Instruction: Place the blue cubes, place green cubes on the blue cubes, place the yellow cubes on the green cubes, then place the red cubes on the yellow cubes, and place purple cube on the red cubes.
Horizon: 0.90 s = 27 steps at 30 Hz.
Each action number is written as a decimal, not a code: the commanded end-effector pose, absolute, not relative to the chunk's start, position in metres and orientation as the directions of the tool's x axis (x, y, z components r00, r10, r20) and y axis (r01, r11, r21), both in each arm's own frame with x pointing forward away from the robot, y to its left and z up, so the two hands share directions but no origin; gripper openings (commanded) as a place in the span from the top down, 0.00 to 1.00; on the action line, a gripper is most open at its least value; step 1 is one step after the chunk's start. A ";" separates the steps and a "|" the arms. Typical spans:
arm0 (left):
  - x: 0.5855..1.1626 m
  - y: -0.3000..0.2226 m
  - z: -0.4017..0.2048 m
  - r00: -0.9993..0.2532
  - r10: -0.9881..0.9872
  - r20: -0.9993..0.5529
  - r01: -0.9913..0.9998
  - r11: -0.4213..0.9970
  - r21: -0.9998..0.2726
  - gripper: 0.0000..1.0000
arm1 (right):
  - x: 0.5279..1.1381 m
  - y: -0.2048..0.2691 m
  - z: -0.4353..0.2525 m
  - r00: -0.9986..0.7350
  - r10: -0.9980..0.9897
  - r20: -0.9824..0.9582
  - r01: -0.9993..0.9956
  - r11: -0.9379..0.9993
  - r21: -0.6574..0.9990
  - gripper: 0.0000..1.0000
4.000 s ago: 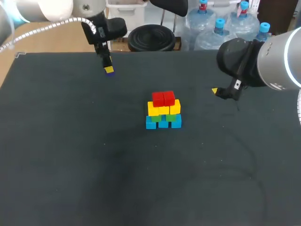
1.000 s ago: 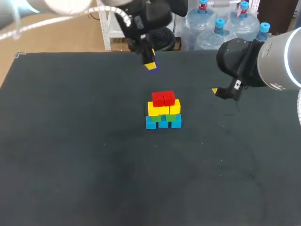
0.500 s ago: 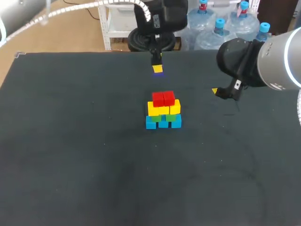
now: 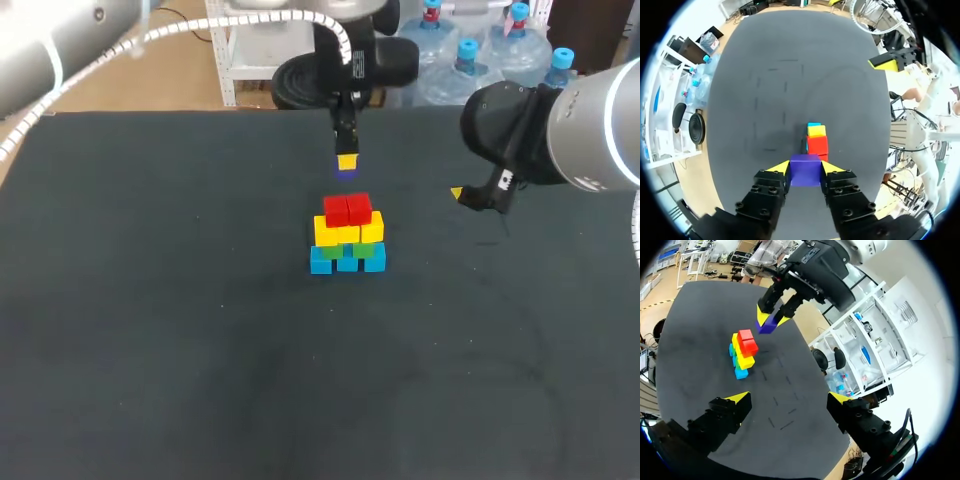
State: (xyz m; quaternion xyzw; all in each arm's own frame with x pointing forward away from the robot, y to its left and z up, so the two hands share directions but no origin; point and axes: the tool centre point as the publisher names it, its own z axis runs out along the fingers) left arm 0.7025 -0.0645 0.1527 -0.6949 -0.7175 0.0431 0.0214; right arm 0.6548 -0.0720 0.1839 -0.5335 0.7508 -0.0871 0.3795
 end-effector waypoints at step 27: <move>0.679 -0.066 0.138 -0.092 0.995 -0.032 0.992 0.089 -0.089 1.00 | 0.653 -0.073 0.182 -0.139 -0.865 -0.482 -0.730 0.419 -0.541 0.00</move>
